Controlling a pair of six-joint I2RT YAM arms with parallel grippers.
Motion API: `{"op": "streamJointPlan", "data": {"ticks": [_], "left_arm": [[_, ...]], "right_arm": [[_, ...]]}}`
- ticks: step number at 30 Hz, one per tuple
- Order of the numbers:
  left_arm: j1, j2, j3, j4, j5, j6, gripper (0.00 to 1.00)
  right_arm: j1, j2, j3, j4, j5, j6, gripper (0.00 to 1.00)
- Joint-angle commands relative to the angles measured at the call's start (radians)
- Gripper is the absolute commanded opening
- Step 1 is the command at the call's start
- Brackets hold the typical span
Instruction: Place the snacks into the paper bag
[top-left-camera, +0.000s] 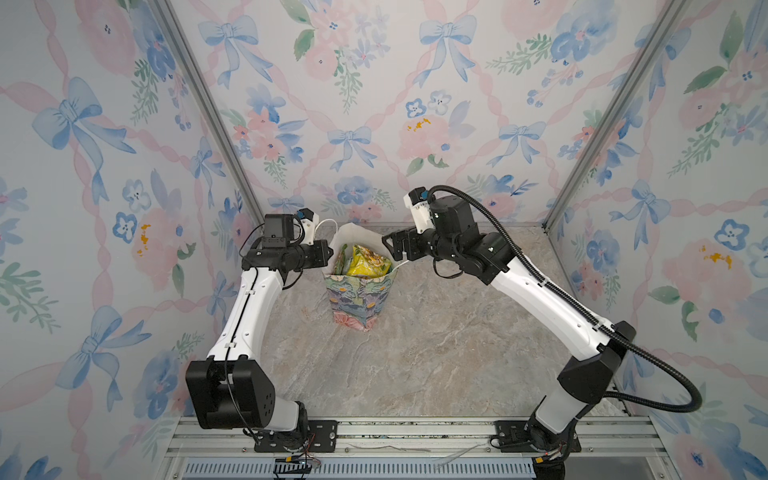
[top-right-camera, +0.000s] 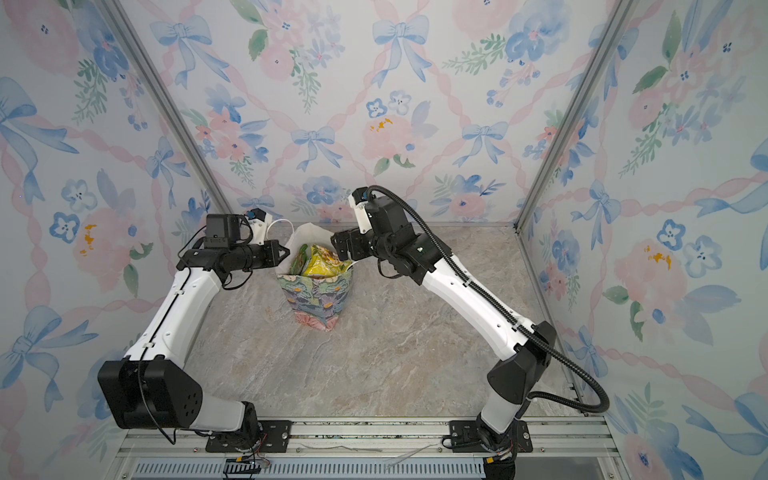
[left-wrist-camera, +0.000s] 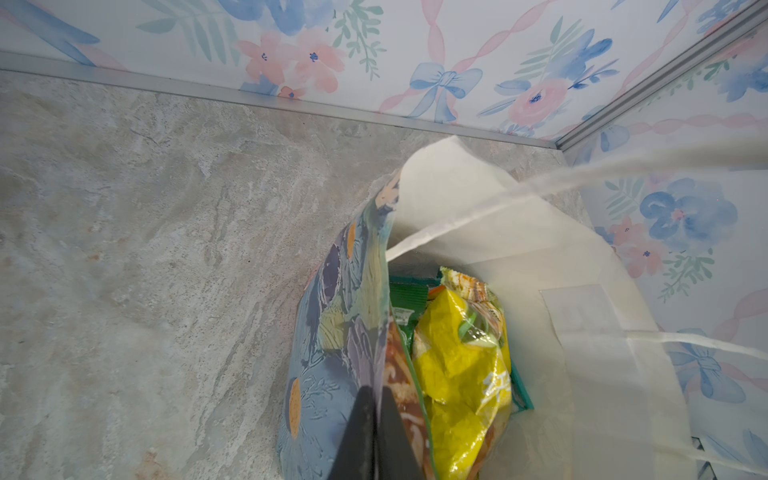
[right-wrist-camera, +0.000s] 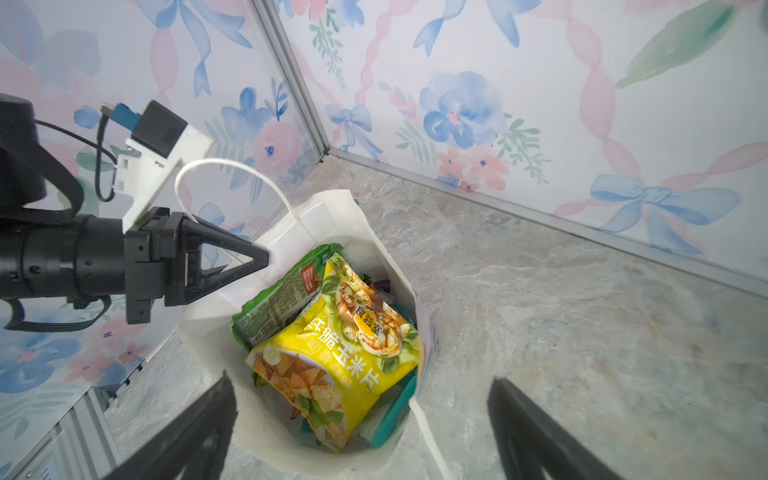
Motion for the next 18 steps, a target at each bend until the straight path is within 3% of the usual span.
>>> {"op": "streamJointPlan", "data": {"ticks": [1, 4, 5, 6, 18], "left_arm": [[-0.008, -0.007, 0.031, -0.008, 0.008, -0.019, 0.38], [-0.009, -0.018, 0.039, -0.008, -0.005, -0.022, 0.67], [-0.009, -0.02, 0.044, -0.008, -0.007, -0.022, 0.86], [-0.01, -0.022, 0.049, -0.008, -0.007, -0.022, 0.97], [-0.016, -0.124, 0.086, 0.056, -0.028, -0.041, 0.98]], "right_arm": [[-0.037, -0.084, -0.065, 0.099, 0.091, -0.048, 0.96], [-0.09, -0.128, -0.124, 0.123, 0.071, -0.014, 0.96], [-0.108, -0.145, -0.144, 0.128, 0.061, -0.001, 0.96], [-0.125, -0.161, -0.168, 0.137, 0.054, 0.009, 0.97], [-0.286, -0.308, -0.387, 0.217, 0.016, 0.054, 0.97]]}}
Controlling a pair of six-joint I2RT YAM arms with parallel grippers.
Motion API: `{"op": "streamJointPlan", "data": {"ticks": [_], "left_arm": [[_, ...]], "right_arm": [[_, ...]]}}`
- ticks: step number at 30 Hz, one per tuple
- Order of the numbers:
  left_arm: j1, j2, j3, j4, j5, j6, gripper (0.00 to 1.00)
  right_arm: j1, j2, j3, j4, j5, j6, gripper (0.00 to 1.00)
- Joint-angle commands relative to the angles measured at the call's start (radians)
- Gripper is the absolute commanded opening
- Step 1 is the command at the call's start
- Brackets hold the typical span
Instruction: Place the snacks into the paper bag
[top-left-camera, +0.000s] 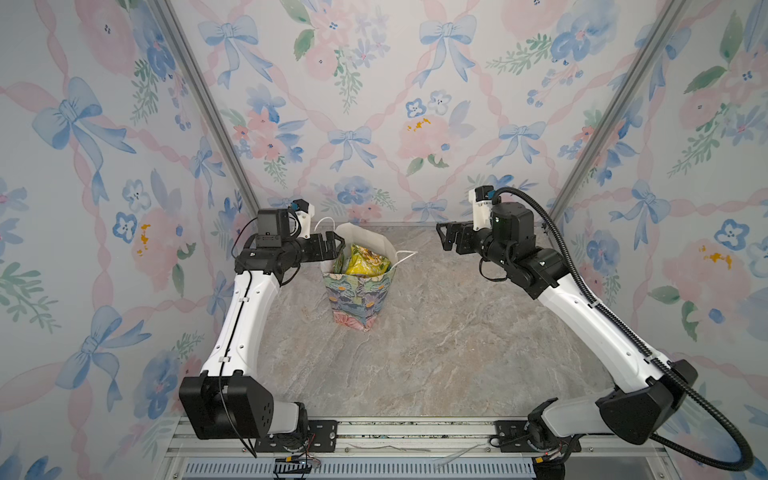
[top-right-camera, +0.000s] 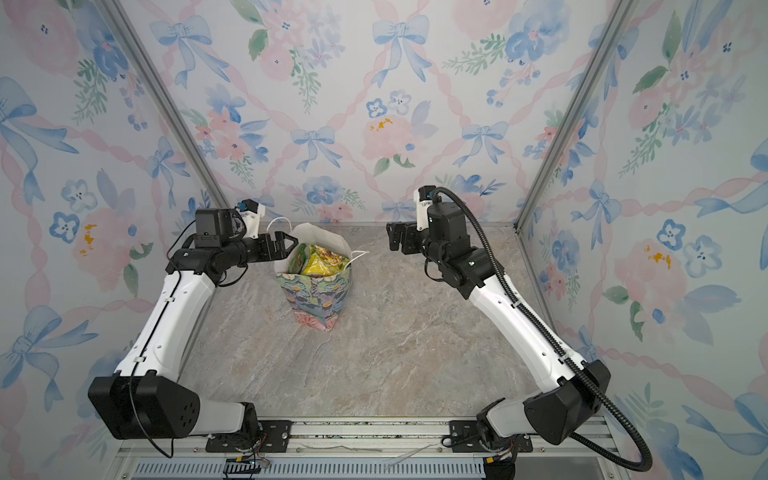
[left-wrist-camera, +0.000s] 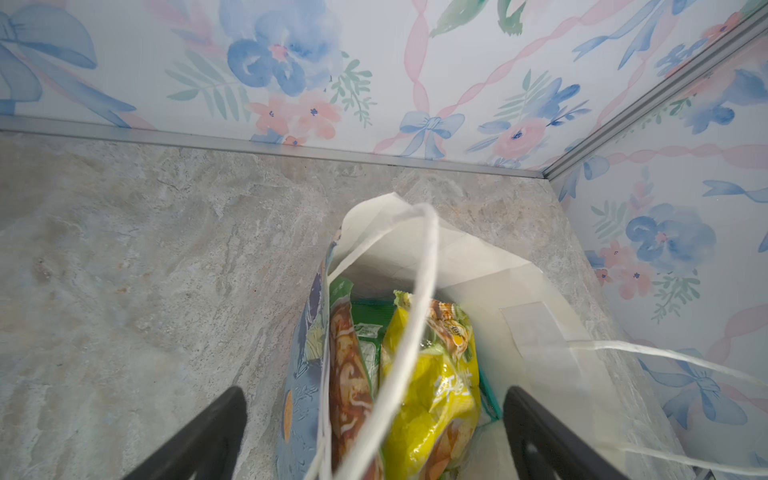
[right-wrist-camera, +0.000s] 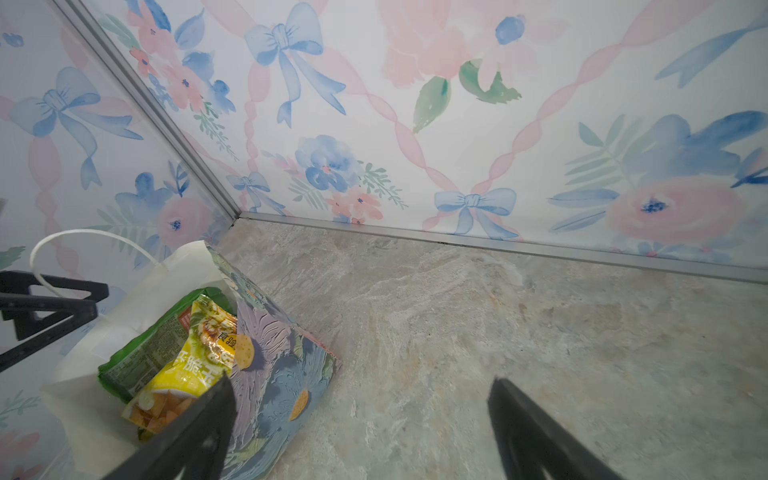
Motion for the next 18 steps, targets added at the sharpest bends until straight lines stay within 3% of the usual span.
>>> {"op": "streamJointPlan", "data": {"ticks": [1, 7, 14, 18], "left_arm": [[-0.008, -0.07, 0.032, 0.061, -0.007, -0.019, 0.98], [-0.014, -0.257, -0.081, 0.253, -0.144, -0.013, 0.98], [-0.015, -0.567, -0.484, 0.716, -0.443, -0.08, 0.98], [-0.015, -0.671, -0.677, 0.856, -0.621, -0.102, 0.98]], "right_arm": [[-0.041, -0.048, -0.04, 0.058, -0.018, 0.022, 0.96], [-0.095, -0.072, -0.122, 0.093, -0.033, 0.02, 0.97], [-0.176, -0.079, -0.256, 0.151, 0.011, 0.014, 0.97], [-0.217, -0.101, -0.379, 0.269, 0.026, 0.002, 0.97]]}}
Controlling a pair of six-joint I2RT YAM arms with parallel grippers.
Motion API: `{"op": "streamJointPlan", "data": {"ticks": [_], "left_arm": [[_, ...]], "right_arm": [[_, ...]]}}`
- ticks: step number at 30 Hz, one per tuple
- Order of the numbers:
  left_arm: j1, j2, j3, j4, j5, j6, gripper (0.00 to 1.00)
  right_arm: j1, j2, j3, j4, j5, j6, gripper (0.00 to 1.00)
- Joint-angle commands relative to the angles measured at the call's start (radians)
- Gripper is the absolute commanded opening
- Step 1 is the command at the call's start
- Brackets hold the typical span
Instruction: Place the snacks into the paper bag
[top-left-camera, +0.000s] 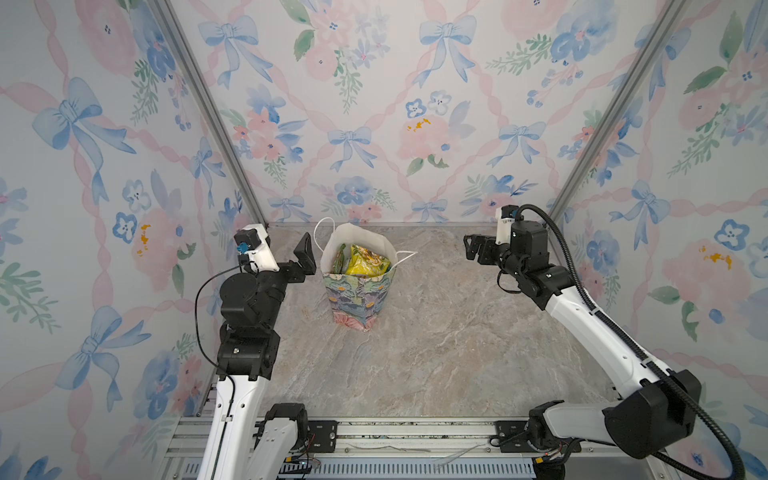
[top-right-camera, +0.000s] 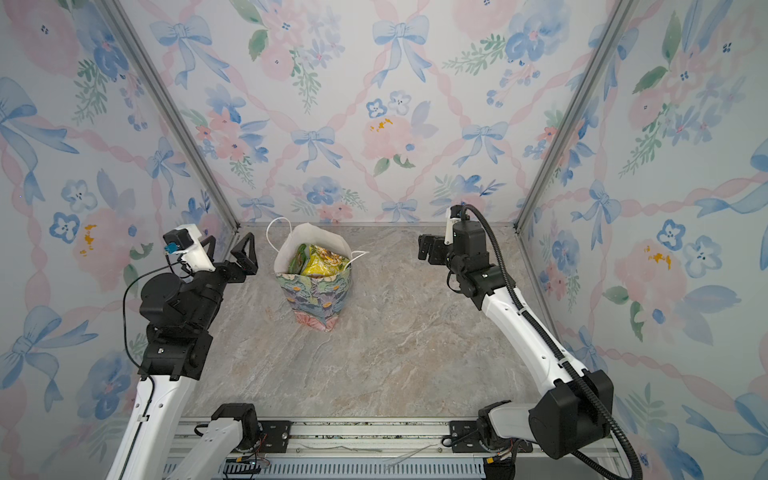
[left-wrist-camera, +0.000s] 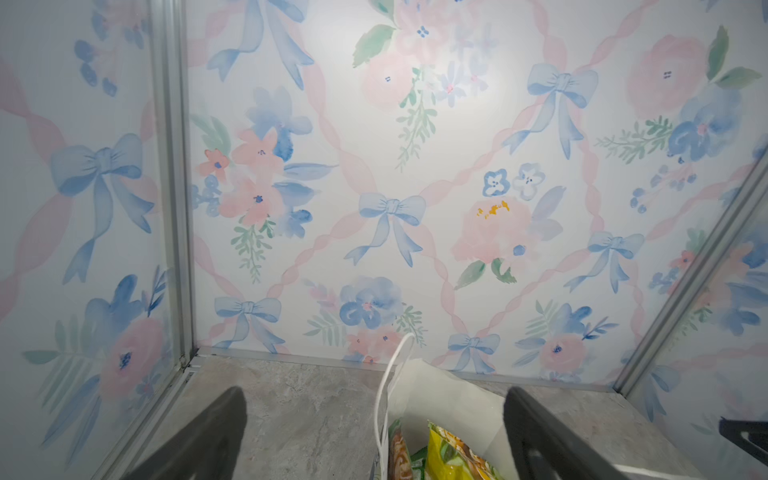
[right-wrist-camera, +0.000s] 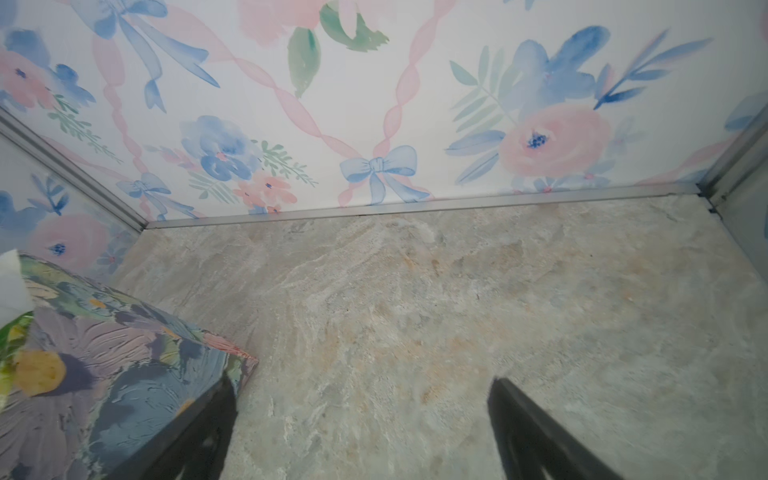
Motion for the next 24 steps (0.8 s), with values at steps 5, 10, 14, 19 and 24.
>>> {"op": "streamJointPlan", "data": {"ticks": [5, 10, 14, 19, 24], "left_arm": [[-0.001, -0.012, -0.286, 0.275, -0.275, -0.034, 0.98], [0.0, 0.096, -0.465, 0.461, -0.383, -0.031, 0.98], [0.002, 0.172, -0.625, 0.661, -0.388, 0.037, 0.98], [0.019, 0.279, -0.68, 0.738, -0.348, 0.11, 0.98], [0.022, 0.412, -0.731, 0.9, -0.253, 0.147, 0.98]], "right_arm": [[-0.041, -0.039, -0.198, 0.234, 0.047, -0.098, 0.97], [-0.051, -0.03, -0.304, 0.321, 0.195, -0.159, 0.97], [-0.072, -0.034, -0.422, 0.452, 0.318, -0.196, 0.97], [-0.074, 0.003, -0.519, 0.597, 0.423, -0.263, 0.97], [-0.08, 0.072, -0.604, 0.792, 0.458, -0.372, 0.97]]}}
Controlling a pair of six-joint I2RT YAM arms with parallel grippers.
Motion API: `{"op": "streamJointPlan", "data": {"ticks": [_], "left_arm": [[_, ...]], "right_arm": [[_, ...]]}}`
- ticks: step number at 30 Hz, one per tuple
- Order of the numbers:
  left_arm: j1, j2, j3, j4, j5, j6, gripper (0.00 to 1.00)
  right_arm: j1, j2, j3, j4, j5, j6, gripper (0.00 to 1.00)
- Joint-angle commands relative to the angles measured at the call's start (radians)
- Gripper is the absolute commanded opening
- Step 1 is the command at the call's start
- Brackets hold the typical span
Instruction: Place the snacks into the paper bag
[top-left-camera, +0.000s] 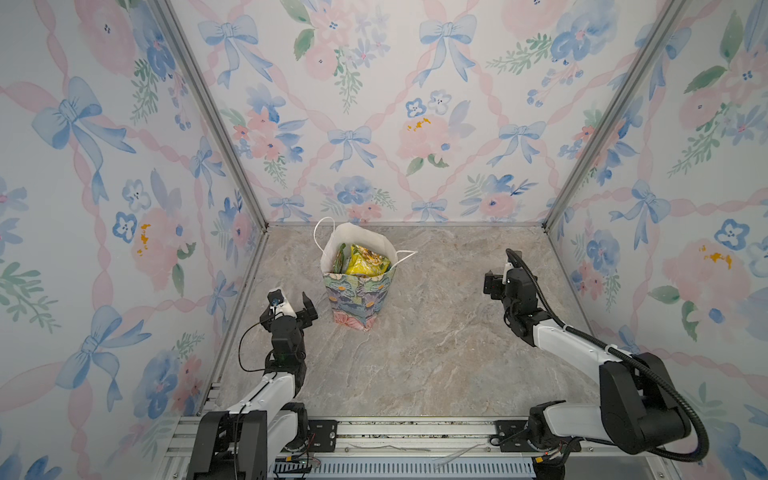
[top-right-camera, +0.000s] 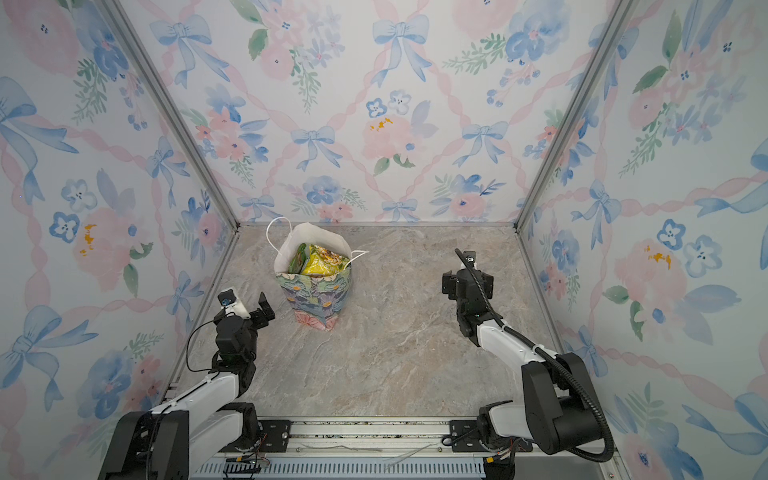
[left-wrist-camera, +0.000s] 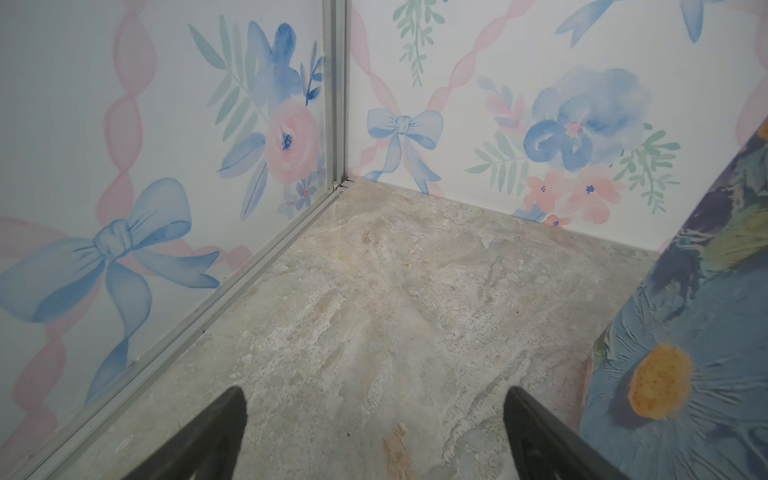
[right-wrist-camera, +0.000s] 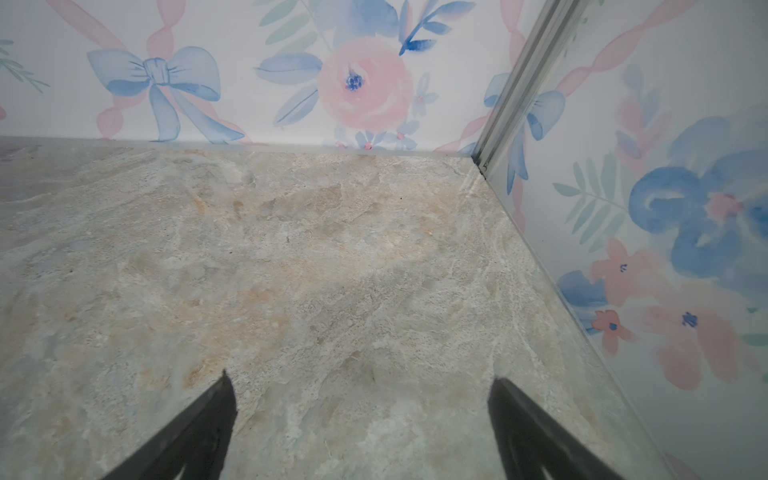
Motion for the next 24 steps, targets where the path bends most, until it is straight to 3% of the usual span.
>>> {"op": "streamJointPlan", "data": {"ticks": [1, 6, 11, 15, 20, 24], "left_arm": [[0.006, 0.077, -0.01, 0.138, 0.064, 0.056, 0.98], [0.01, 0.221, 0.017, 0.27, 0.11, 0.077, 0.98], [0.0, 0.379, 0.054, 0.356, 0.173, 0.094, 0.98], [-0.028, 0.465, 0.097, 0.372, 0.187, 0.136, 0.98], [-0.034, 0.46, 0.113, 0.329, 0.175, 0.14, 0.98], [-0.035, 0.462, 0.115, 0.327, 0.173, 0.14, 0.98]], "right_arm": [[-0.01, 0.039, -0.047, 0.192, 0.065, -0.109, 0.97], [-0.052, 0.046, -0.105, 0.356, 0.018, -0.133, 0.97], [-0.046, -0.039, -0.139, 0.225, -0.049, -0.095, 0.97], [-0.084, -0.021, -0.25, 0.388, -0.095, -0.07, 0.96], [-0.094, 0.164, -0.321, 0.692, -0.181, -0.093, 0.97], [-0.106, 0.219, -0.341, 0.776, -0.195, -0.084, 0.97]]}}
